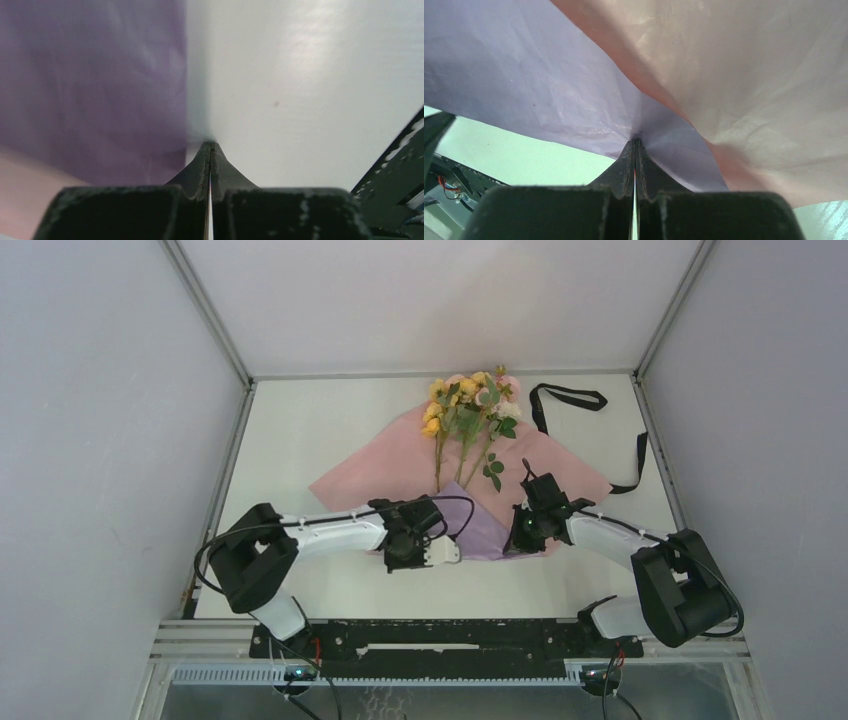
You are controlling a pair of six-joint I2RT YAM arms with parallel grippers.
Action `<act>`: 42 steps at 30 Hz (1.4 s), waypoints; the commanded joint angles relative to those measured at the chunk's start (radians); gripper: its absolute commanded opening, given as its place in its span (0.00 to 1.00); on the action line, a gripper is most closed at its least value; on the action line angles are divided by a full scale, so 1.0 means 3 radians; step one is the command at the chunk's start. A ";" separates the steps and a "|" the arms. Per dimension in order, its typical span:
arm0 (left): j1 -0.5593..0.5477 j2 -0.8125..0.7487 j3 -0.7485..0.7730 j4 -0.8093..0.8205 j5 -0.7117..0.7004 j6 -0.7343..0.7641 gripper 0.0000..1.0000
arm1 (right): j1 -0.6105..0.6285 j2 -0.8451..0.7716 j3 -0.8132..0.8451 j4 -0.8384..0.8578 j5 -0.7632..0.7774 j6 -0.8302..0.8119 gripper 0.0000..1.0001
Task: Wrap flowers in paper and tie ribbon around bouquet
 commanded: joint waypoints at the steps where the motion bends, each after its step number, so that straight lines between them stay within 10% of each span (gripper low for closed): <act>1: 0.0312 -0.0060 -0.0102 -0.0328 -0.0065 0.0022 0.00 | -0.0023 -0.0056 -0.0054 -0.0143 0.0133 -0.0063 0.01; 17: 0.0354 -0.0088 0.0725 -0.0083 0.0209 -0.0236 0.00 | 0.0022 -0.0046 -0.0054 -0.0109 0.0154 -0.0045 0.01; 42: 0.0603 -0.0248 -0.0105 0.0007 -0.0267 -0.0090 0.00 | 0.0081 -0.0031 -0.0151 -0.0055 0.0220 0.0024 0.01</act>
